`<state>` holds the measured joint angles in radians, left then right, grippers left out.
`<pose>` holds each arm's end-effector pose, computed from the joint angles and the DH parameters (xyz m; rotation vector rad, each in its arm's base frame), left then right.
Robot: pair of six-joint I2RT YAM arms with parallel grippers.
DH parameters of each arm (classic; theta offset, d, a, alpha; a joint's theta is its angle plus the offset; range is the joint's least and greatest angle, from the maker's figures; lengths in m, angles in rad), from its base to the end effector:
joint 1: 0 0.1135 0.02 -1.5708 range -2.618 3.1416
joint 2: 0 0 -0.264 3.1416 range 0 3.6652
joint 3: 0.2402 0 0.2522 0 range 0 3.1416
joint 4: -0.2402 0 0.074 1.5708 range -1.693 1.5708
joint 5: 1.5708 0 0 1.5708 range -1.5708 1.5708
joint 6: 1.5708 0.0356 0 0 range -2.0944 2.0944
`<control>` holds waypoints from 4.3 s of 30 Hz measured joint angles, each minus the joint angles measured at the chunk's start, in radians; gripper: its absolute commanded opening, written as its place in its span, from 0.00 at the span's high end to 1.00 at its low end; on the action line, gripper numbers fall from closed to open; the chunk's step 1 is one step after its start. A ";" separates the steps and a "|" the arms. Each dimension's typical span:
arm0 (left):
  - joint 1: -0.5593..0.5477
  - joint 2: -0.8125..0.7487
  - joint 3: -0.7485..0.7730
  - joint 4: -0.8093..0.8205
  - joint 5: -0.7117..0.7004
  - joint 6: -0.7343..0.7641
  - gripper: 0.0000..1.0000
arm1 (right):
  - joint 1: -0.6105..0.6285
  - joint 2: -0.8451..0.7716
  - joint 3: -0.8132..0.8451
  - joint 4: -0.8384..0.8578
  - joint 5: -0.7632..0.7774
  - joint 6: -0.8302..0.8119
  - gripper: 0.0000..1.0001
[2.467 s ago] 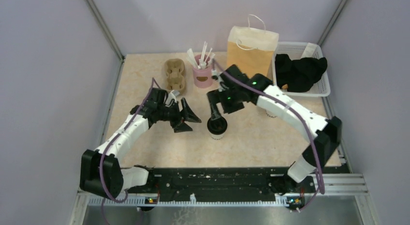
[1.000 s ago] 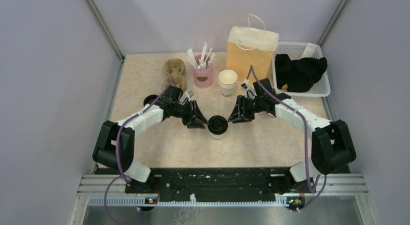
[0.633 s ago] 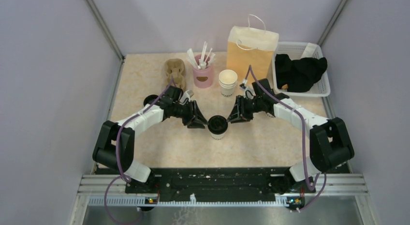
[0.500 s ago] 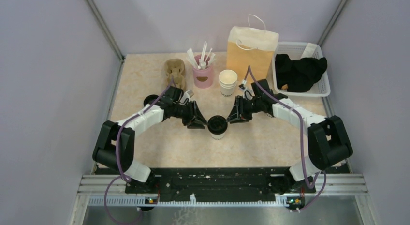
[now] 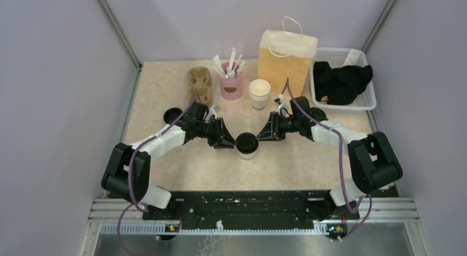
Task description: Pack the takeout coffee
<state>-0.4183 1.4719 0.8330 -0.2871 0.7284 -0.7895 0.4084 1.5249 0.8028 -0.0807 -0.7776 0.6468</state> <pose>0.2524 -0.1382 0.1979 -0.1601 2.7130 -1.3574 0.2658 0.1422 0.1889 -0.1137 2.5349 1.3953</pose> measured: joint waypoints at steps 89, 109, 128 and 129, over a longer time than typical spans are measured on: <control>-0.032 -0.114 -0.137 0.143 -0.038 -0.073 0.50 | 0.074 0.111 -0.068 0.115 -0.230 -0.008 0.55; -0.032 -0.167 -0.182 0.175 -0.105 -0.080 0.47 | 0.142 0.069 -0.054 0.074 -0.082 0.051 0.73; -0.034 -0.152 -0.004 -0.145 -0.188 0.045 0.10 | 0.188 -0.074 0.317 -0.518 0.452 -0.265 0.09; -0.034 -0.154 0.007 -0.162 -0.191 0.050 0.10 | 0.205 -0.069 0.351 -0.546 0.478 -0.284 0.08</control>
<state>-0.4526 1.3174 0.8398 -0.4492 0.5377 -0.7395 0.6132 1.4563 1.1538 -0.6270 -0.2993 0.3630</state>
